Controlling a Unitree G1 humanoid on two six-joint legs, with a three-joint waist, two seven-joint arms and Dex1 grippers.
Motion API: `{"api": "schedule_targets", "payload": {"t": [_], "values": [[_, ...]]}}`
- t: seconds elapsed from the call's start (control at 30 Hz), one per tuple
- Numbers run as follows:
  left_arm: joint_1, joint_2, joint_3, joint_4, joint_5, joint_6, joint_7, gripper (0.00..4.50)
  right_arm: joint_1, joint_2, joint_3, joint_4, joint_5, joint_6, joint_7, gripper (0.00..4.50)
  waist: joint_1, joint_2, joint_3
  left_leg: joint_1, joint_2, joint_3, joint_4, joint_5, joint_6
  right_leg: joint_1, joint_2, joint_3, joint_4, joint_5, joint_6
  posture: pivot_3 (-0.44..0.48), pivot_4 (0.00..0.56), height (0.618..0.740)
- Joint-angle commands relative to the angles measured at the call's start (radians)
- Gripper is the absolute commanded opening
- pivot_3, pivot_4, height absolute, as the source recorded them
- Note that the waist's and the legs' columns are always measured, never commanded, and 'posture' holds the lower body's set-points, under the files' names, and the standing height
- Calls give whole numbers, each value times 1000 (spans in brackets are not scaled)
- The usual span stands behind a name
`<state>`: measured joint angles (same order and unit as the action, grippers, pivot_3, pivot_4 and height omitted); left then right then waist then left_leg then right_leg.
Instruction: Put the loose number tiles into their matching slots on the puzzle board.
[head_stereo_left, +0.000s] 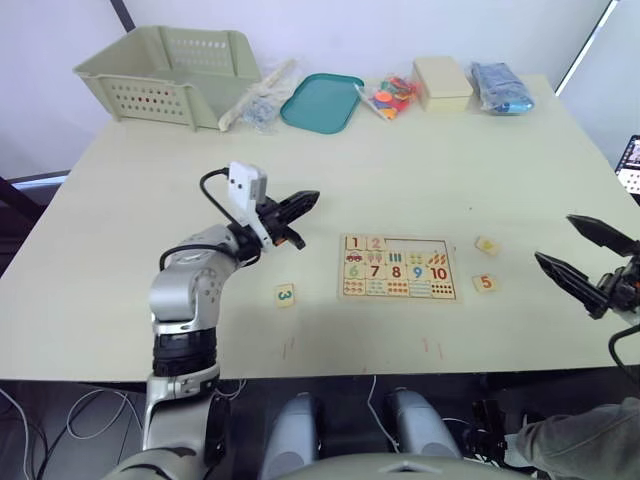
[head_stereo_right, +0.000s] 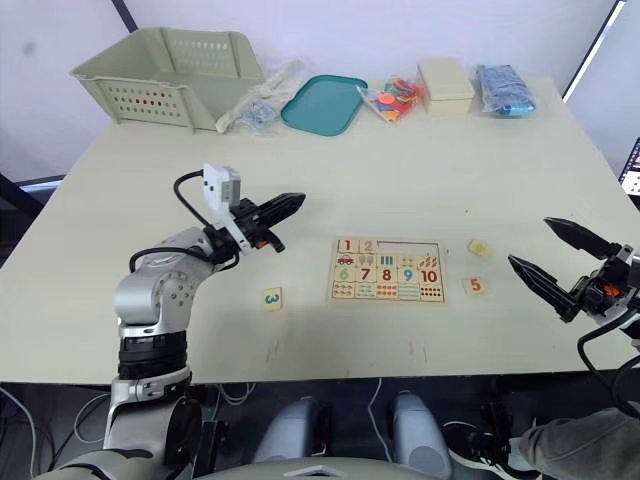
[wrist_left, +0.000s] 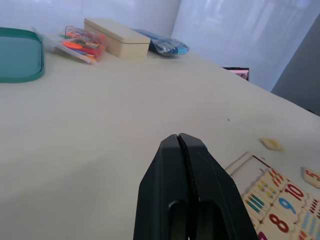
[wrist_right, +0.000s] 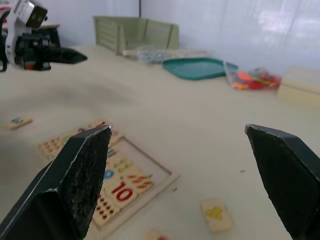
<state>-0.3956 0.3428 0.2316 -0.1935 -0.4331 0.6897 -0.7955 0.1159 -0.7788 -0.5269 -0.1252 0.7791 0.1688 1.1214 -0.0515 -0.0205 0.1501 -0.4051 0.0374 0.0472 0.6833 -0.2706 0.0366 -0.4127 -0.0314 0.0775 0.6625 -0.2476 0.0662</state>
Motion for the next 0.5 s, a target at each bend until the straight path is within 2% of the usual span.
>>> {"api": "schedule_targets", "payload": {"t": [0.03, 0.1, 0.2, 0.23, 0.33, 0.37, 0.4, 0.5], "values": [[76, 62, 56, -66, -82, -21, -72, 269, -10, -39, -4, 65, -21, -23, 105, 4500, -6, 0, 0, 1, 0, 0, -1, 0, 0, 1, 0, 0, 0, 0, 0, 0, 150, 740], [145, 109, 76, -62, -115, -54, -144, 739, 3, -56, 7, 96, -39, -32, 164, 4500, -16, 0, 0, 4, 0, 1, -2, -1, 1, 2, 0, 2, 0, 0, 0, 0, 150, 740], [230, 186, 109, -17, -152, -110, -243, 2166, 19, -67, 2, 135, -48, -38, 232, 4500, -19, 0, 0, 6, 0, 2, -5, -1, 1, 3, 1, 3, -1, 0, 0, 0, 150, 740], [245, 200, 112, -8, -155, -126, -258, 2432, 22, -71, 0, 146, -54, -42, 250, 4500, -18, 0, 0, 6, 0, 2, -5, -1, 1, 3, 1, 3, -1, 0, 0, 0, 150, 740], [300, 256, 151, 24, -177, -156, -312, 3711, 46, -71, -33, 181, -60, -54, 287, 4500, -16, 0, 0, 7, 0, 2, -5, -1, 1, 3, 0, 3, -1, 0, 0, 0, 150, 740], [338, 279, 173, 42, -174, -182, -339, 3835, 61, -65, -51, 198, -62, -63, 293, 4500, -16, 0, 0, 7, 0, 2, -5, -1, 1, 3, 0, 2, -1, -1, 0, 0, 150, 740], [366, 295, 188, 57, -173, -203, -358, 4264, 72, -59, -63, 205, -63, -69, 296, 4500, -17, 0, 0, 6, 0, 2, -5, -1, 1, 3, 0, 2, -2, -1, 0, 0, 150, 740], [450, 327, 224, 108, -157, -270, -391, 4470, 95, -38, -89, 237, -63, -90, 297, 4500, -19, 0, 0, 8, 0, 3, -8, -1, 1, 3, 0, 3, -2, -1, 0, 0, 150, 740]]}}
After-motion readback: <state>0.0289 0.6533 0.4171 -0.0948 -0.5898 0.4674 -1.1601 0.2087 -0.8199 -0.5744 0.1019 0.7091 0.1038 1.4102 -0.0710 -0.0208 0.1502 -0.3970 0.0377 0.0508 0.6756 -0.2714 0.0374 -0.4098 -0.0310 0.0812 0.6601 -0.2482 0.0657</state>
